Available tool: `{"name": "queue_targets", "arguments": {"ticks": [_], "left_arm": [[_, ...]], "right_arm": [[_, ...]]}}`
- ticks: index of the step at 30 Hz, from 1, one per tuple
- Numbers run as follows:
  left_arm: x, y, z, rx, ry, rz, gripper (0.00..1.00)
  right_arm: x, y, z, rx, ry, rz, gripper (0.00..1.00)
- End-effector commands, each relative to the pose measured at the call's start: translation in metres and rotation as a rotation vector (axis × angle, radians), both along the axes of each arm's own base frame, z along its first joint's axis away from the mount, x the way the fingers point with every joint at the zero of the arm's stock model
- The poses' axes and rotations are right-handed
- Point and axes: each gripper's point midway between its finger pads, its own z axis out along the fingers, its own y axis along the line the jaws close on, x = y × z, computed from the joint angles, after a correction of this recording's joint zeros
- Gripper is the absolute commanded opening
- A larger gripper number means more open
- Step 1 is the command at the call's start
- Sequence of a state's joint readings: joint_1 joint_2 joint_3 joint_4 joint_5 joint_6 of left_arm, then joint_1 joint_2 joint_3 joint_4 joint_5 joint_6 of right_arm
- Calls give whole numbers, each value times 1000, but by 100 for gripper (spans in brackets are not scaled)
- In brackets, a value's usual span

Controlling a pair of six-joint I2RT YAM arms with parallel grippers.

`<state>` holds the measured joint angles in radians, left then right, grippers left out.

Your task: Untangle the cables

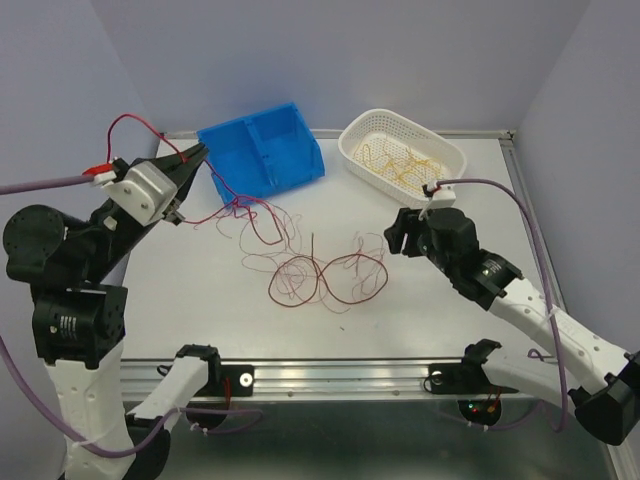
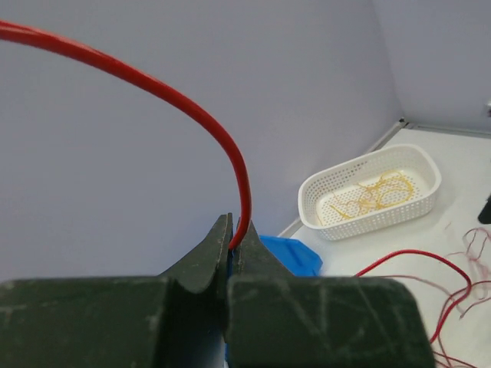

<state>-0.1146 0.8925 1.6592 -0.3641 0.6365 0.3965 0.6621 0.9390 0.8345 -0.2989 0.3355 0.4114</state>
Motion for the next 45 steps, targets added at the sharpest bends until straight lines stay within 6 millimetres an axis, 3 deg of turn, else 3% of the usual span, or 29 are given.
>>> {"name": "queue_targets", "arguments": {"ticks": [1,4,5,7,8,10,11,14,17,18,19,22,25,26,30,35,36,38,45], "left_arm": [[-32,-18,1,-8,25,-141,0],[-37,-29,-17,2,77,-225,0],[-36,-34,-28,11,107,-262,0],[-33,-38,-39,14,136,-291,0],[-32,-39,-42,15,142,-296,0],[-31,-41,-46,16,152,-311,0],[-29,-41,-49,18,157,-317,0],[-29,-45,-57,15,174,-345,0],[-27,-47,-65,12,184,-360,0],[-26,-47,-66,11,186,-363,0],[-25,-48,-69,13,188,-367,0],[-23,-49,-73,10,196,-376,0],[-22,-50,-73,10,195,-381,0],[-23,-50,-74,7,199,-383,0],[-26,-51,-71,4,196,-397,0],[-31,-51,-68,3,180,-398,0],[-30,-51,-69,2,183,-398,0],[-28,-51,-71,3,185,-393,0],[-22,-53,-77,-1,210,-404,0]], "right_arm": [[-16,46,28,70,-50,283,64],[-39,70,69,153,-165,488,70],[-47,77,86,189,-224,550,76],[-51,81,103,214,-270,588,79],[-52,85,104,217,-273,611,79],[-58,103,99,234,-252,718,90],[-68,114,107,266,-292,815,95],[-68,133,112,301,-314,878,95],[-62,152,104,288,-287,912,93],[-60,157,110,292,-294,917,90],[-54,167,100,292,-256,922,89],[-56,188,98,299,-234,966,88],[-58,214,84,276,-207,1002,88],[-56,223,69,262,-175,1009,88],[-59,249,54,246,-161,1059,78],[-62,271,38,241,-125,1096,60],[-62,273,39,243,-127,1100,50],[-63,275,38,254,-132,1108,42],[-72,276,53,308,-175,1145,54]]}}
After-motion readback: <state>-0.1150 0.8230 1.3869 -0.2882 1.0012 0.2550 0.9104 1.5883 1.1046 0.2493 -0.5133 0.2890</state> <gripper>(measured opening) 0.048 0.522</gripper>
